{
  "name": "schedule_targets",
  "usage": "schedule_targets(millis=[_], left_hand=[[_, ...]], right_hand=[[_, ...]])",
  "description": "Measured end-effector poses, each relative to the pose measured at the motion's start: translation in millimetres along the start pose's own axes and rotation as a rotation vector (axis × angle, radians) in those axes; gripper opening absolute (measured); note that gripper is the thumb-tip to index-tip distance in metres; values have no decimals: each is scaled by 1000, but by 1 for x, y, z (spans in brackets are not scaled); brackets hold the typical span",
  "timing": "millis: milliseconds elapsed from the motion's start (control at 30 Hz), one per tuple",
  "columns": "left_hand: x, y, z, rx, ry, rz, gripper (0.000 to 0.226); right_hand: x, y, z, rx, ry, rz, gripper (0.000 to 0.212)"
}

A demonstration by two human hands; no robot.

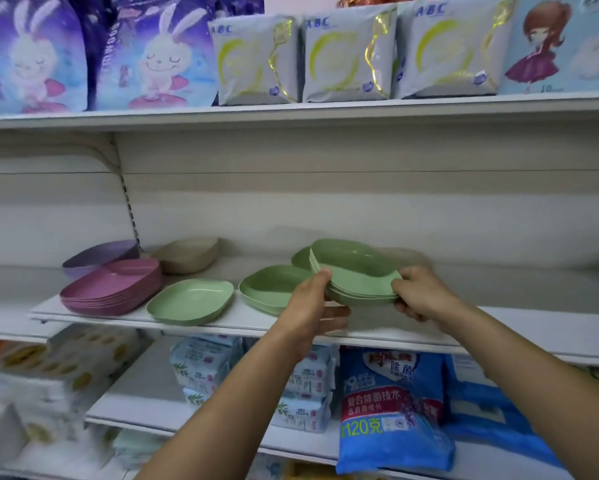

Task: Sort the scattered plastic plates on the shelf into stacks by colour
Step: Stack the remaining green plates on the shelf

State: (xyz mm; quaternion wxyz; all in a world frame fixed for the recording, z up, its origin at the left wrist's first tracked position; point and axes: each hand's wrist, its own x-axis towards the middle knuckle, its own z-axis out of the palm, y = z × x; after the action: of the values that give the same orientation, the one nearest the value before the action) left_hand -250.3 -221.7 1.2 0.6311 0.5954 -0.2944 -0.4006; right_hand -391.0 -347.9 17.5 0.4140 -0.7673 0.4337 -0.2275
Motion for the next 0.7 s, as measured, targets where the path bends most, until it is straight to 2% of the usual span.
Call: schedule_targets(millis=[100, 200, 300, 367, 467, 533, 633, 700], left_hand=[[-10, 15, -7, -176, 30, -4, 41], [-20, 19, -22, -281, 173, 7, 39], [-38, 13, -51, -310, 312, 45, 30], [-52, 7, -78, -279, 376, 62, 26], [-70, 3, -124, -241, 457, 67, 28], [-78, 5, -149, -247, 491, 71, 29], [-82, 11, -177, -239, 495, 59, 30], [-84, 13, -191, -230, 475, 62, 33]], right_hand=[[-2, -17, 9, 21, -39, -87, 21], [-4, -33, 22, 83, -122, -130, 20], [2, -44, 39, 164, -161, -133, 32], [8, -46, 51, 119, -143, -102, 39], [11, -50, 73, 3, -156, 14, 62], [11, -56, 87, -32, -182, 80, 67], [13, -67, 111, -49, -161, 109, 58], [17, -71, 124, -65, -120, 104, 31]])
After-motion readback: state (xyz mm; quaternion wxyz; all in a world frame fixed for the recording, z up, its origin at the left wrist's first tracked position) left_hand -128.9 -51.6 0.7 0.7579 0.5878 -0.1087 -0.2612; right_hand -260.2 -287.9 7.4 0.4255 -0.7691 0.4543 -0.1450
